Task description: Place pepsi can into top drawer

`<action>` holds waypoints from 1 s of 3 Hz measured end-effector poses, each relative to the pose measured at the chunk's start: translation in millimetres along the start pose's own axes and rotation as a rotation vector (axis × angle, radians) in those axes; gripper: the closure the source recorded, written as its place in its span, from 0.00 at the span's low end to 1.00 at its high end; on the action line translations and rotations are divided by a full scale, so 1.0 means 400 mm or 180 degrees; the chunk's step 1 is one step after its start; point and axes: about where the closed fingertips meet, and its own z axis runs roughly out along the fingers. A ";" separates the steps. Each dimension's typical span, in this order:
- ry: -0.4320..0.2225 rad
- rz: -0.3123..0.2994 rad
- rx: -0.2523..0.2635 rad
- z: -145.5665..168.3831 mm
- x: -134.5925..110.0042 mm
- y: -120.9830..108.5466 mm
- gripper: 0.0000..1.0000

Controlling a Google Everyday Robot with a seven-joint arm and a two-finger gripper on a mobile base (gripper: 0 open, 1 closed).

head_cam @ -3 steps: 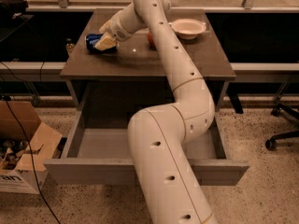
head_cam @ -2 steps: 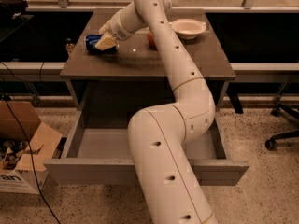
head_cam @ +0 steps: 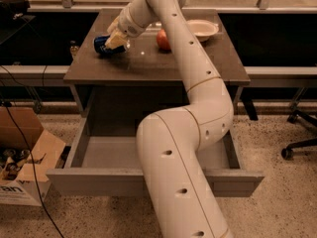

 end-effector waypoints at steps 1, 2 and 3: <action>0.0097 -0.0087 -0.0023 -0.062 -0.008 0.008 1.00; 0.0130 -0.0079 -0.0057 -0.109 -0.002 0.018 1.00; 0.0124 -0.0074 -0.0027 -0.153 -0.001 0.015 1.00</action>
Offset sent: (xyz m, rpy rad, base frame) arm -0.0568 -0.0546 0.0333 -0.0599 0.0048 0.0094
